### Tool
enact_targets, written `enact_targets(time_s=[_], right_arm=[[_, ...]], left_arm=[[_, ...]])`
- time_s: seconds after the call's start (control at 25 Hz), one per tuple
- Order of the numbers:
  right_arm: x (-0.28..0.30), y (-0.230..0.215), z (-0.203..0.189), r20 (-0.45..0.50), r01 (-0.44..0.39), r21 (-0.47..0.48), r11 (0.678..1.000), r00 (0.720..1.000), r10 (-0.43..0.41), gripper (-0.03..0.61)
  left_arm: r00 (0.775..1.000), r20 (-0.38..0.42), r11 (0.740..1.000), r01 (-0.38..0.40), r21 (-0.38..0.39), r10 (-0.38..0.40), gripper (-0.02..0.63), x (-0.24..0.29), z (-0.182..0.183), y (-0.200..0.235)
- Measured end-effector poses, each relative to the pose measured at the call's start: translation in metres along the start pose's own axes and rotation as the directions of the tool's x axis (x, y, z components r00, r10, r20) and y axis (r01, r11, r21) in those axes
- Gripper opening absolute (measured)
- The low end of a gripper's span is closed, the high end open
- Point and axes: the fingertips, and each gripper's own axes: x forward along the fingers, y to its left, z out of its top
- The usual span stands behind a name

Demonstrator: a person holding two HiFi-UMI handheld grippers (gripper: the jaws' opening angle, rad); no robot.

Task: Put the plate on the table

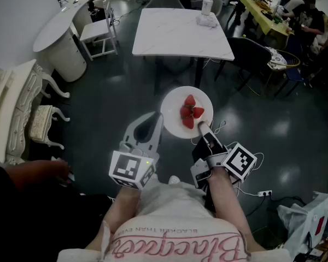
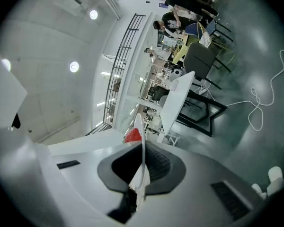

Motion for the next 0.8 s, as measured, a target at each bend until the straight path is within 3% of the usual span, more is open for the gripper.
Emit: enact_targets(time_s=[0.44,0.8], right_arm=[[0.005,-0.012,-0.001,-0.043,-0.029,0.003,1.000,0.999,0.029,0.011],[0.041,-0.023,0.041,-0.072,-0.036,0.037,0.999,0.997,0.038,0.011]], left_arm=[[0.999,0.010,0.999,-0.042,0.012,0.042,0.020,-0.001,-0.008,-0.001],[0.997,-0.011,0.997,-0.073,0.002,0.073,0.020,0.052,-0.008,0.008]])
